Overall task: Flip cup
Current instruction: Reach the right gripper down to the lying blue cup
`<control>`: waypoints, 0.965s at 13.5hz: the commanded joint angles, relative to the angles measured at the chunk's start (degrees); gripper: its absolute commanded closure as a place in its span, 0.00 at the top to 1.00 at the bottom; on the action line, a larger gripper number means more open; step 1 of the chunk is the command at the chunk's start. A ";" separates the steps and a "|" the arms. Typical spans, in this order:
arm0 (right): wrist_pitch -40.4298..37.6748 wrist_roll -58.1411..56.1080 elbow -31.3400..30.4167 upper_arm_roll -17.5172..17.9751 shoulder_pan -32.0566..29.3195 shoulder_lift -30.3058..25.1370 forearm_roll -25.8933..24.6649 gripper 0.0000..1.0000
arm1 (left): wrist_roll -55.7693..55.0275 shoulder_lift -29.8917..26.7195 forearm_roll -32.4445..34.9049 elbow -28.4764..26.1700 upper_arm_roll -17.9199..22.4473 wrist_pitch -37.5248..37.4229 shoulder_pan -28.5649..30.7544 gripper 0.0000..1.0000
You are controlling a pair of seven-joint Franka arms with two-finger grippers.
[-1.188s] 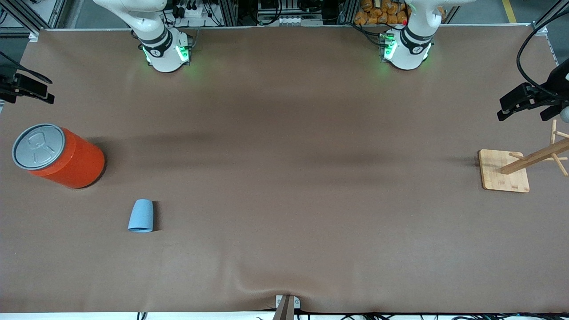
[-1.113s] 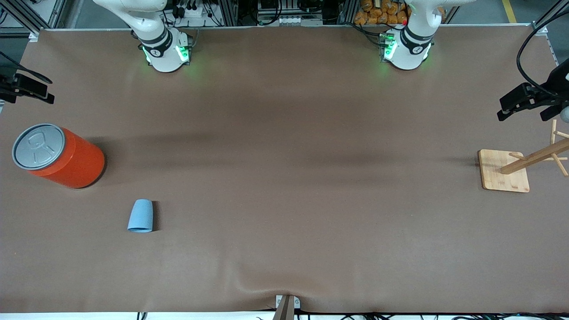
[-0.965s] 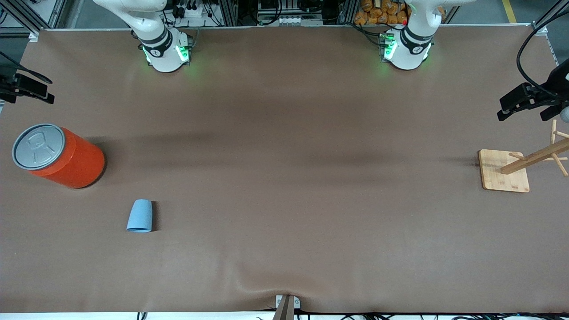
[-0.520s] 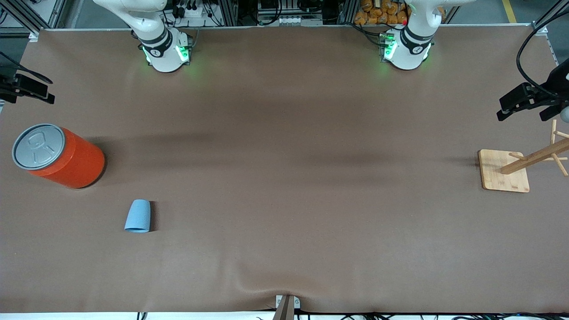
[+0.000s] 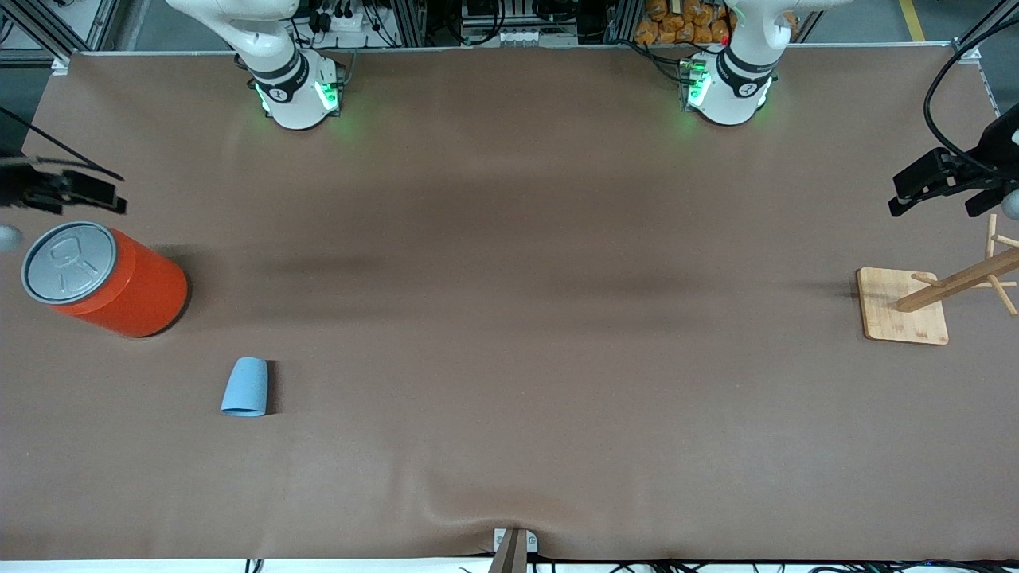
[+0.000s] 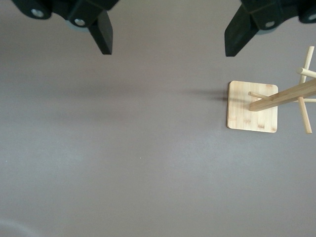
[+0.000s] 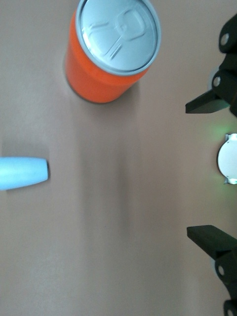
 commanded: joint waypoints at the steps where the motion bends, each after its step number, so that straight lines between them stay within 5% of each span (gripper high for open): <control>1: 4.16 0.30 0.99 -0.16 3.20 3.96 0.82 1.00 | -0.62 0.41 -0.78 0.97 -0.09 -0.12 -0.02 1.00; 9: 23.49 0.92 1.25 -0.24 3.21 25.14 0.82 1.00 | -0.62 0.41 -1.13 0.97 -0.09 -0.38 0.15 1.00; 13: 31.60 0.56 0.72 -0.24 4.87 29.72 0.64 1.00 | -0.18 0.59 -1.05 0.97 -0.09 -0.38 0.15 1.00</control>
